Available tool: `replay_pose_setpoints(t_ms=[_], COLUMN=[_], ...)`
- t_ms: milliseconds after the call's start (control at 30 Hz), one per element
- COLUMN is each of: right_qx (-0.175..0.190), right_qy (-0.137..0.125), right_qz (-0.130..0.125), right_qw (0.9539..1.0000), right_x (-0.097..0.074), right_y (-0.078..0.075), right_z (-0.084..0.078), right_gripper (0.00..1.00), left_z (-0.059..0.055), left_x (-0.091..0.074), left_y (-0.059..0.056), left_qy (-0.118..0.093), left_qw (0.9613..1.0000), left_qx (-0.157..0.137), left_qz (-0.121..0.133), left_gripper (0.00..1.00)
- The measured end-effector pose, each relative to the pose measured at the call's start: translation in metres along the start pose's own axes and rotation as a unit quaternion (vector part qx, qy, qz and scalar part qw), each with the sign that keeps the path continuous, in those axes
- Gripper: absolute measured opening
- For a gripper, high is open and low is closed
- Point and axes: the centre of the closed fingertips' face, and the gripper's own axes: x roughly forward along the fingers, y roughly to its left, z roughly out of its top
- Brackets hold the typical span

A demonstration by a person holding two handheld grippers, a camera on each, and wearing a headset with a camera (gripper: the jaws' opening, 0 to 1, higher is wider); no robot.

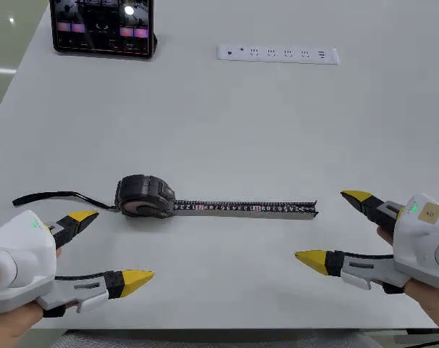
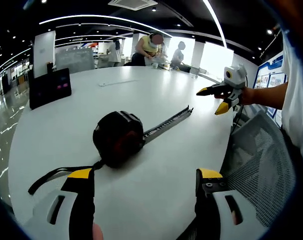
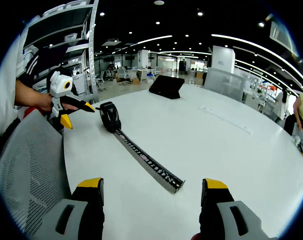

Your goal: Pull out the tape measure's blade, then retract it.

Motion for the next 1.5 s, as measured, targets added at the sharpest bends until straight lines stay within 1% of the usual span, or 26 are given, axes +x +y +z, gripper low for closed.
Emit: replay_pose_setpoints(t_ms=[167,333,500,667,1000,1500], right_qx=[0.006,0.013,0.014,0.016,0.015,0.012], right_qy=[-0.002,0.001,0.004,0.003,0.004,0.008], right_qz=[-0.007,-0.007,-0.008,-0.011,-0.013,-0.011], right_qw=[1.0000,0.9999,0.9999,0.9998,0.9998,0.9998], right_x=[-0.004,-0.006,-0.007,-0.009,-0.010,-0.011], right_y=[0.002,0.005,0.008,0.008,0.006,0.007], right_z=[-0.004,-0.011,-0.014,-0.013,-0.014,-0.015], right_gripper=[0.80,0.81,0.82,0.83,0.83,0.84], left_z=[-0.006,-0.006,-0.006,-0.008,-0.006,-0.006], left_x=[-0.004,-0.005,-0.006,-0.006,-0.005,-0.005], left_y=[-0.001,0.000,-0.001,-0.001,-0.001,-0.001], left_qy=[0.003,0.002,0.001,0.003,-0.001,-0.003], left_qw=[1.0000,1.0000,1.0000,1.0000,1.0000,0.9999], left_qx=[-0.004,-0.007,-0.006,-0.005,-0.007,-0.010], left_qz=[0.002,0.006,0.004,0.005,0.005,0.008], left_gripper=[0.81,0.81,0.81,0.81,0.81,0.81])
